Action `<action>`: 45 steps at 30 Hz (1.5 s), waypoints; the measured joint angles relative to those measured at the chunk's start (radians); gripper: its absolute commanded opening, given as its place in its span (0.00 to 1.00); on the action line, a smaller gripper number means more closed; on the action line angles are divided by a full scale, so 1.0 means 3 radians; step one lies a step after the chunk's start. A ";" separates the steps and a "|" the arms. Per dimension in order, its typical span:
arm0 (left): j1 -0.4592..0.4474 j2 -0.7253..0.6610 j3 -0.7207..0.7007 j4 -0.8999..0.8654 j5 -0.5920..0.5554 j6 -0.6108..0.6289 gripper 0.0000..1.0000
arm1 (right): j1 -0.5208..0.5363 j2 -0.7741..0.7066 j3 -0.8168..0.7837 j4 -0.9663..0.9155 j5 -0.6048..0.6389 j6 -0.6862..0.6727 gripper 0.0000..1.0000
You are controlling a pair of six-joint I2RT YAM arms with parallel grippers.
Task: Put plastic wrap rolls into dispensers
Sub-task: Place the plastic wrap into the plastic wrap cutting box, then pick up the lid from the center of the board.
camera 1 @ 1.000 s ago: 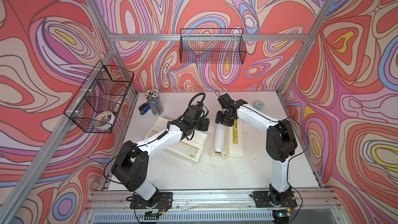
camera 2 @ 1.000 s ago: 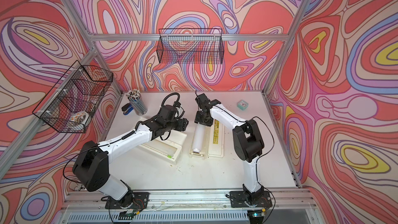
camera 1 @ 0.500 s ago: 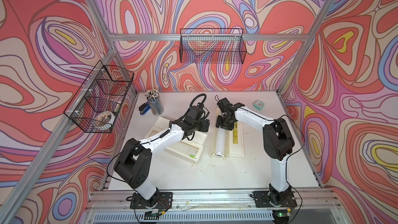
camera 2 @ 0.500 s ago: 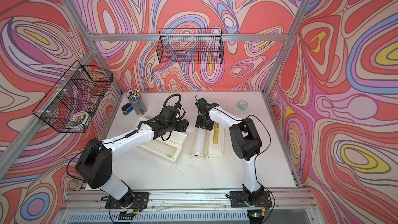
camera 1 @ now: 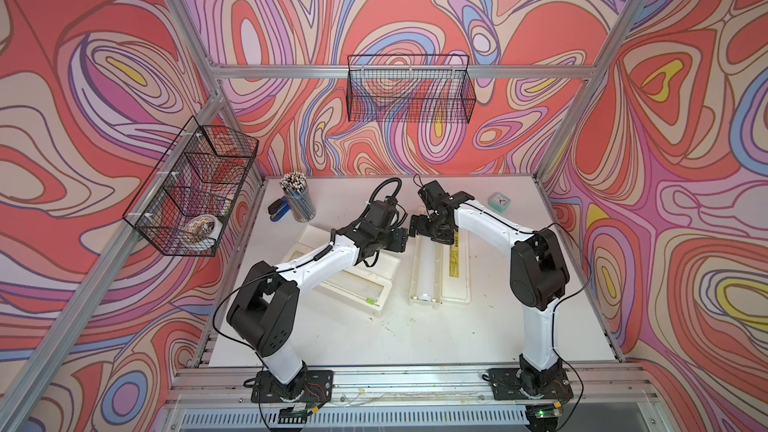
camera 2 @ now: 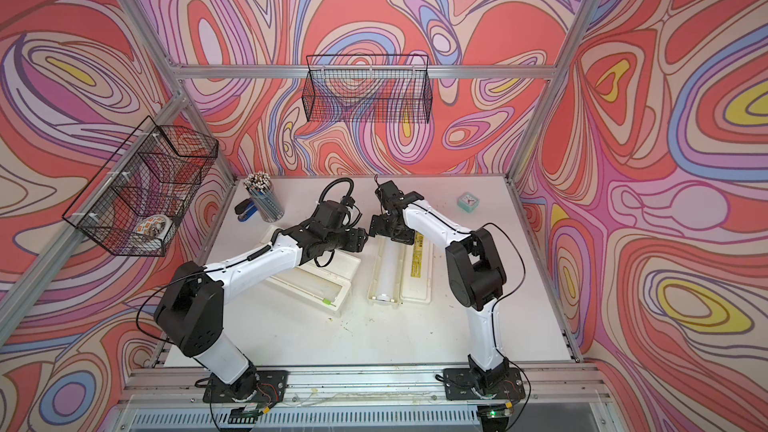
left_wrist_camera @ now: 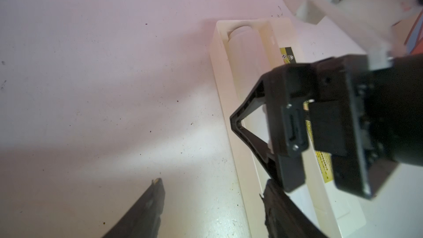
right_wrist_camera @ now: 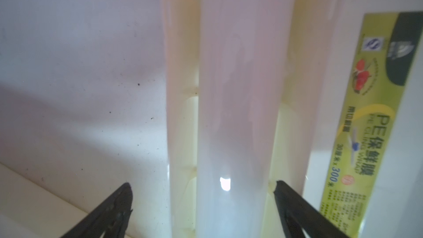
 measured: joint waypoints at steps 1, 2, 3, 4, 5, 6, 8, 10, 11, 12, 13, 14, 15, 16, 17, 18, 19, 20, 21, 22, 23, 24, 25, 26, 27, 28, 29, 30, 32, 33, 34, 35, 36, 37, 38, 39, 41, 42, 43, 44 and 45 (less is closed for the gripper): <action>0.0003 0.0042 0.0034 -0.0009 0.0038 -0.0008 0.68 | 0.0000 -0.0042 0.0018 -0.0029 0.0031 -0.0023 0.98; 0.0003 0.0085 0.0064 -0.0011 0.0072 -0.0015 0.68 | -0.0004 -0.0099 0.0036 -0.0055 0.0067 -0.0052 0.98; -0.0001 0.0131 0.0089 -0.0017 0.0120 -0.0025 0.68 | -0.0011 -0.0170 0.0051 -0.0079 0.0104 -0.0083 0.98; -0.0001 0.0163 0.0098 -0.0015 0.0149 -0.0039 0.68 | -0.0023 -0.0230 0.0062 -0.0103 0.0134 -0.0108 0.98; -0.0003 0.0197 0.0103 -0.0022 0.0188 -0.0058 0.67 | -0.0045 -0.0310 0.0070 -0.0118 0.0159 -0.0140 0.98; -0.0005 0.0230 0.0104 -0.0023 0.0224 -0.0075 0.67 | -0.0081 -0.0397 0.0070 -0.0130 0.0179 -0.0165 0.98; -0.0009 0.0286 0.0109 -0.0023 0.0291 -0.0107 0.67 | -0.0183 -0.0548 0.0024 -0.0122 0.0201 -0.0217 0.98; -0.0019 0.0341 0.0121 -0.0020 0.0355 -0.0141 0.67 | -0.0345 -0.0712 -0.0141 -0.0075 0.0203 -0.0249 0.98; -0.0027 0.0366 0.0126 -0.0020 0.0384 -0.0154 0.66 | -0.0445 -0.0790 -0.0277 -0.0038 0.0196 -0.0271 0.98; -0.0033 0.0393 0.0135 -0.0019 0.0408 -0.0163 0.66 | -0.0532 -0.0841 -0.0406 -0.0015 0.0193 -0.0285 0.98; -0.0041 0.0417 0.0148 -0.0019 0.0430 -0.0174 0.66 | -0.0617 -0.0877 -0.0542 0.0024 0.0195 -0.0301 0.98; -0.0052 0.0446 0.0169 -0.0020 0.0448 -0.0187 0.66 | -0.0702 -0.0893 -0.0690 0.0056 0.0193 -0.0320 0.98; -0.0069 0.0484 0.0209 -0.0019 0.0472 -0.0200 0.66 | -0.0750 -0.0890 -0.0804 0.0089 0.0188 -0.0342 0.98; -0.0079 0.0521 0.0245 -0.0018 0.0483 -0.0219 0.65 | -0.0774 -0.0875 -0.0903 0.0121 0.0168 -0.0369 0.98; -0.0093 0.0570 0.0294 -0.0015 0.0490 -0.0249 0.64 | -0.0777 -0.0842 -0.0966 0.0140 0.0139 -0.0399 0.98; -0.0102 0.0608 0.0327 -0.0008 0.0484 -0.0286 0.63 | -0.0768 -0.0790 -0.1003 0.0173 0.0097 -0.0434 0.98; -0.0113 0.0638 0.0342 0.0010 0.0482 -0.0328 0.63 | -0.0755 -0.0726 -0.1011 0.0221 0.0052 -0.0463 0.98; -0.0118 0.0656 0.0342 0.0031 0.0479 -0.0373 0.62 | -0.0745 -0.0646 -0.1010 0.0291 0.0014 -0.0498 0.98; -0.0120 0.0674 0.0342 0.0045 0.0478 -0.0426 0.61 | -0.0738 -0.0568 -0.1010 0.0355 -0.0025 -0.0524 0.98; -0.0120 0.0685 0.0342 0.0057 0.0476 -0.0465 0.61 | -0.0727 -0.0498 -0.1006 0.0402 -0.0062 -0.0549 0.98; -0.0118 0.0692 0.0342 0.0069 0.0465 -0.0511 0.61 | -0.0721 -0.0426 -0.0998 0.0440 -0.0084 -0.0573 0.98; -0.0117 0.0694 0.0342 0.0075 0.0456 -0.0544 0.60 | -0.0722 -0.0354 -0.0988 0.0463 -0.0097 -0.0596 0.98; -0.0117 0.0694 0.0340 0.0086 0.0448 -0.0575 0.60 | -0.0722 -0.0298 -0.0971 0.0468 -0.0111 -0.0609 0.98; -0.0117 0.0694 0.0340 0.0094 0.0431 -0.0599 0.60 | -0.0727 -0.0228 -0.0928 0.0462 -0.0116 -0.0626 0.98; -0.0116 0.0694 0.0336 0.0102 0.0416 -0.0618 0.60 | -0.0732 -0.0160 -0.0876 0.0455 -0.0098 -0.0651 0.98; -0.0116 0.0694 0.0331 0.0106 0.0404 -0.0628 0.60 | -0.0732 -0.0109 -0.0807 0.0435 -0.0081 -0.0671 0.98; -0.0116 0.0694 0.0322 0.0112 0.0403 -0.0650 0.60 | -0.0735 -0.0057 -0.0748 0.0436 -0.0067 -0.0696 0.98; -0.0116 0.0694 0.0313 0.0117 0.0402 -0.0661 0.60 | -0.0736 -0.0024 -0.0718 0.0445 -0.0064 -0.0711 0.98; -0.0116 0.0694 0.0301 0.0116 0.0406 -0.0685 0.59 | -0.0735 0.0043 -0.0688 0.0468 -0.0052 -0.0749 0.98; -0.0117 0.0694 0.0299 0.0117 0.0407 -0.0690 0.58 | -0.0735 0.0076 -0.0675 0.0468 -0.0051 -0.0763 0.98; -0.0117 0.0694 0.0299 0.0117 0.0411 -0.0701 0.58 | -0.0735 0.0125 -0.0643 0.0464 -0.0050 -0.0783 0.98; -0.0117 0.0694 0.0299 0.0117 0.0417 -0.0711 0.57 | -0.0735 0.0181 -0.0599 0.0454 -0.0045 -0.0805 0.98; -0.0117 0.0694 0.0298 0.0118 0.0423 -0.0716 0.57 | -0.0735 0.0233 -0.0544 0.0436 -0.0041 -0.0824 0.98; -0.0117 0.0694 0.0286 0.0121 0.0437 -0.0726 0.56 | -0.0735 0.0294 -0.0468 0.0416 -0.0022 -0.0847 0.98; -0.0118 0.0694 0.0276 0.0122 0.0451 -0.0739 0.55 | -0.0734 0.0331 -0.0411 0.0421 -0.0015 -0.0872 0.98; -0.0121 0.0694 0.0261 0.0126 0.0468 -0.0749 0.53 | -0.0732 0.0361 -0.0370 0.0423 -0.0001 -0.0893 0.99; -0.0126 0.0694 0.0235 0.0153 0.0510 -0.0754 0.50 | -0.0732 0.0416 -0.0294 0.0409 0.0033 -0.0952 0.98; -0.0130 0.0694 0.0229 0.0163 0.0533 -0.0762 0.49 | -0.0732 0.0437 -0.0268 0.0404 0.0057 -0.0991 0.98; -0.0137 0.0694 0.0224 0.0175 0.0559 -0.0767 0.48 | -0.0732 0.0464 -0.0235 0.0390 0.0083 -0.1041 0.98; -0.0151 0.0694 0.0221 0.0182 0.0593 -0.0773 0.47 | -0.0731 0.0493 -0.0193 0.0370 0.0118 -0.1100 0.98; -0.0163 0.0694 0.0221 0.0183 0.0615 -0.0776 0.47 | -0.0732 0.0528 -0.0144 0.0345 0.0159 -0.1161 0.98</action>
